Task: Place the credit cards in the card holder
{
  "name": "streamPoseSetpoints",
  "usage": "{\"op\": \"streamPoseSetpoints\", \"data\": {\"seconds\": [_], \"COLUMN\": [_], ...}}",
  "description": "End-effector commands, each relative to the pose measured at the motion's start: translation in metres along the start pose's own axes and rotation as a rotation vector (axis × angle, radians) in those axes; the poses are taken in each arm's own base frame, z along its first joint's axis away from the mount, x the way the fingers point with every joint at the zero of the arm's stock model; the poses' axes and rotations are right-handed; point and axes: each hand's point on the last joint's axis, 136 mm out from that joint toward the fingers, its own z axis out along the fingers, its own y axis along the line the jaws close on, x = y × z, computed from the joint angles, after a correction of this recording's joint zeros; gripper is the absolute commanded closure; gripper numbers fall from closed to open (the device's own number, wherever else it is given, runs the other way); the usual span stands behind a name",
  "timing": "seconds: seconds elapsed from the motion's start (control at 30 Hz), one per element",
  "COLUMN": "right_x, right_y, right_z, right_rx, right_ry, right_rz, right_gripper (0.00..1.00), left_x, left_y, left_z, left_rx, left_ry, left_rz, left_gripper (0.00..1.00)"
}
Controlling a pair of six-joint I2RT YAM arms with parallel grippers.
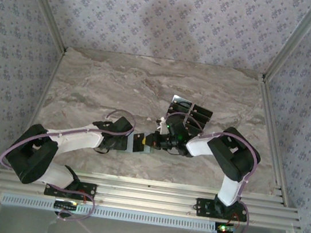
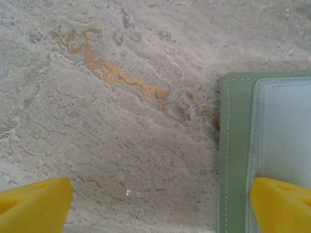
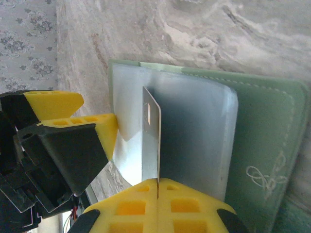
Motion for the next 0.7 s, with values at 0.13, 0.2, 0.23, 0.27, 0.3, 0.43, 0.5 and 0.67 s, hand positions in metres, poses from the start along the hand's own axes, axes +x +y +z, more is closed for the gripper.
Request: {"op": "streamPoseSetpoints", "data": {"seconds": [0.13, 0.2, 0.23, 0.27, 0.3, 0.43, 0.5, 0.67], "right_x": [0.008, 0.007, 0.007, 0.006, 0.005, 0.004, 0.002, -0.003], "right_y": [-0.015, -0.017, -0.017, -0.017, -0.018, -0.019, -0.019, -0.022], "right_z": [0.006, 0.007, 0.008, 0.009, 0.009, 0.012, 0.012, 0.01], "right_rx": [0.028, 0.033, 0.034, 0.033, 0.035, 0.033, 0.034, 0.041], "right_ry": [0.012, 0.009, 0.008, 0.007, 0.004, 0.002, -0.002, -0.022], "right_rz": [0.058, 0.068, 0.071, 0.075, 0.08, 0.09, 0.092, 0.11], "right_gripper": [1.0, 1.0, 1.0, 1.0, 1.0, 1.0, 1.0, 1.0], "left_x": [0.021, 0.021, 0.021, 0.021, 0.021, 0.022, 0.021, 0.022], "left_y": [0.016, 0.016, 0.016, 0.016, 0.016, 0.016, 0.015, 0.015], "left_z": [0.008, 0.008, 0.008, 0.008, 0.009, 0.009, 0.009, 0.009], "left_rx": [-0.065, -0.065, -0.064, -0.063, -0.063, -0.064, -0.063, -0.062], "left_ry": [0.063, 0.064, 0.064, 0.064, 0.065, 0.065, 0.066, 0.067], "left_rz": [0.036, 0.036, 0.035, 0.036, 0.035, 0.036, 0.036, 0.033], "left_gripper": [0.06, 0.06, 0.06, 0.06, 0.06, 0.06, 0.06, 0.06]}}
